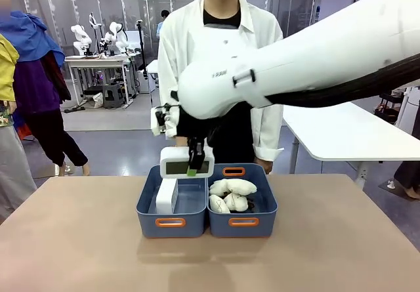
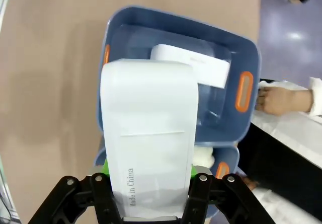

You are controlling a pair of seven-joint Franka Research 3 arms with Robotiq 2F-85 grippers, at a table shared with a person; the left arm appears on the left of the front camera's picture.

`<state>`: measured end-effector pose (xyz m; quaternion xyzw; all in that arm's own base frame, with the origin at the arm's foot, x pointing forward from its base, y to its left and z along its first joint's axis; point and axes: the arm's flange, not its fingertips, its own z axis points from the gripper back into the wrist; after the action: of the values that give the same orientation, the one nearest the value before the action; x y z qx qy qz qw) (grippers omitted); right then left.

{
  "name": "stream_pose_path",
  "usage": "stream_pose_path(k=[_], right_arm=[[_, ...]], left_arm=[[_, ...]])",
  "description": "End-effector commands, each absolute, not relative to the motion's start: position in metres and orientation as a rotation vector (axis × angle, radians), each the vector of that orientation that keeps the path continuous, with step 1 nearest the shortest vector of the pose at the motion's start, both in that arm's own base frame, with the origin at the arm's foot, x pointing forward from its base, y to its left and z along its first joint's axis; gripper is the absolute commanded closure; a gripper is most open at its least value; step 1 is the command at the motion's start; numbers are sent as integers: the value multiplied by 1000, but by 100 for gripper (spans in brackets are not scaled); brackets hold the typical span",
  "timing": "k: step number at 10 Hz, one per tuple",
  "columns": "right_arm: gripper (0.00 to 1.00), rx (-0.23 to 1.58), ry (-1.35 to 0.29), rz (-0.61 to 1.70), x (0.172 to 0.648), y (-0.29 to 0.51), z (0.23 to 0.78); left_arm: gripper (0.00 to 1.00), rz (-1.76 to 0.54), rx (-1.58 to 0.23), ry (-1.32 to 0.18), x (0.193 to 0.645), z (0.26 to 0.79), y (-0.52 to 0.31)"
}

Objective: Sort the digital clocks into the basket.
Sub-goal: Pick up the Digital clock from the table and place it into the empty Plastic storage basket.

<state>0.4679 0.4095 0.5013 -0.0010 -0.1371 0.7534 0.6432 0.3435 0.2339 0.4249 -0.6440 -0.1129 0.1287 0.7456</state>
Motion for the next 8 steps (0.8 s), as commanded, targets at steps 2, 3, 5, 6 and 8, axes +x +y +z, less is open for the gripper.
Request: stream_pose_path(k=[2,3,5,6,8], right_arm=[[48,-32,-317,1993,491,430,467],[48,-73,-325,2057,503,431,458],[48,-98,-334,2109,518,431,439],[48,-87,-308,2107,524,428,430],[48,-61,-275,2123,530,423,419]], left_arm=[[0,263,-1409,-254,337,425,233],[0,263,-1409,-254,337,425,233],[0,263,-1409,-254,337,425,233],[0,263,-1409,-254,337,425,233],[0,263,-1409,-254,337,425,233]])
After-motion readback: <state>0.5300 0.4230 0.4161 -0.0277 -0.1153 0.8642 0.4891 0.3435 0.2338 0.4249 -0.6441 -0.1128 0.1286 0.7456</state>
